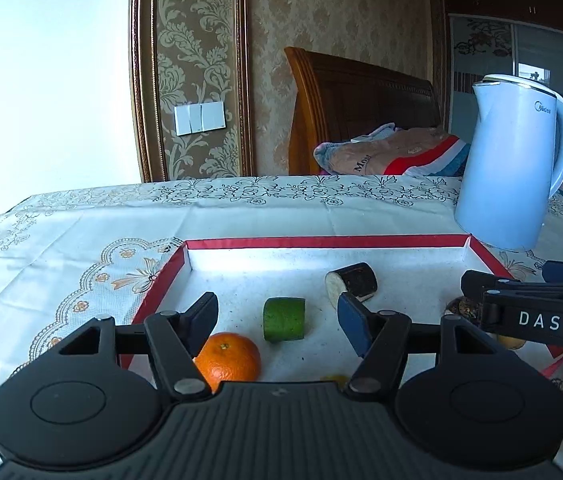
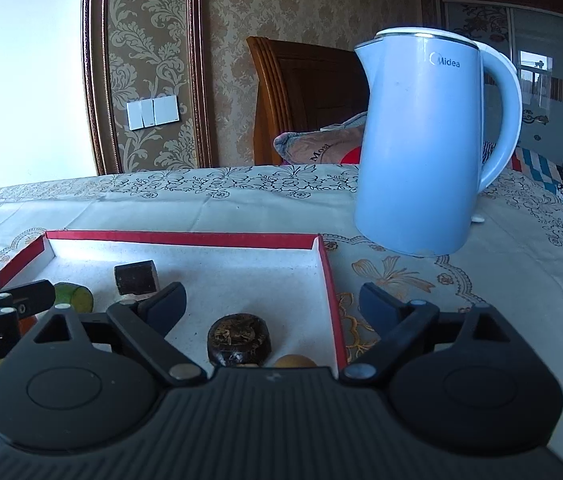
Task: Organize fruits
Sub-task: 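Lower the lime into the tray and open the left tool while the right tool releases the brown fruit, then lift both open tools out of the tray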
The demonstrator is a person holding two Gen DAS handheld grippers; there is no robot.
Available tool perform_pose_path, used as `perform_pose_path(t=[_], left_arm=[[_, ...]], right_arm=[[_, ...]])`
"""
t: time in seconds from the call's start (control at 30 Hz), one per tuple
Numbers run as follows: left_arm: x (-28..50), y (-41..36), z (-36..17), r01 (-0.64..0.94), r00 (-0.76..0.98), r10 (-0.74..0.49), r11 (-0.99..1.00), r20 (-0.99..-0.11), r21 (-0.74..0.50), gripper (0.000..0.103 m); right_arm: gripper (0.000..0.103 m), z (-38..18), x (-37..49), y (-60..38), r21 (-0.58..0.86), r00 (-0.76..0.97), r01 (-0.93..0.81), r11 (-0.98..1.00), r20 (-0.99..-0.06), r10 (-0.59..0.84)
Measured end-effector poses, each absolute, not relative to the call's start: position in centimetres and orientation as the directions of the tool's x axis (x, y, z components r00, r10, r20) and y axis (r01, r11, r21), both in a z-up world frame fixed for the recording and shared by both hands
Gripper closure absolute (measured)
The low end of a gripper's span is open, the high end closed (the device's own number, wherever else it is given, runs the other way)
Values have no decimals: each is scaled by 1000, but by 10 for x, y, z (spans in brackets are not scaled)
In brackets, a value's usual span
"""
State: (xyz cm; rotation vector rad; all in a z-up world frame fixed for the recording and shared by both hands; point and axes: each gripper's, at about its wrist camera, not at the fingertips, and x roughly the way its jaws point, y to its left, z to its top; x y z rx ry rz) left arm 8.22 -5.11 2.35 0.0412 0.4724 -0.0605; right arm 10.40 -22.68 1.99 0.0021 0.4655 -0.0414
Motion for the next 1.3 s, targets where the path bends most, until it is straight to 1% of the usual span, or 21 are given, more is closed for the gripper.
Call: perform_pose_path(t=[0.27,0.33,0.47,0.6,0.67,0.73,0.93,1.07,1.17,1.3], left_arm=[[56,-11,21,35,866,-81,994,-494,-102,37],[53,-6,19,28,859,-82,993,-505,-113,37],[48,-4,14,20,847,-68,995,-527,-97,37],[38,-2,11,12,858,-44,998,-513,-66,37],[33,1,11,26,859,-65,996,-508,-83,37],[30,5,10,17,861,-61,996,-505,-91,37],[33,13,10,-8,856,-56,993,-515,-121,34],[30,9,10,-9,867,-38,996,-497,-91,34],[29,5,11,-2,873,-29,998,-486,-62,34],[28,4,11,1,874,-27,999,-485,-54,34]], right_arm=[[8,20,74,-224,6,902,1,1000,-431,2],[8,19,64,-223,9,903,-11,1000,-430,14],[7,15,46,-220,7,904,-28,1000,-427,28],[7,12,31,-221,32,898,-51,998,-437,60],[7,13,24,-220,46,897,-66,997,-434,80],[6,13,15,-217,50,896,-93,994,-430,106],[5,10,6,-197,14,874,-171,985,-460,158],[5,7,6,-188,28,850,-203,979,-491,191],[5,5,6,-184,18,848,-205,979,-496,187],[5,4,7,-181,18,844,-206,978,-503,187]])
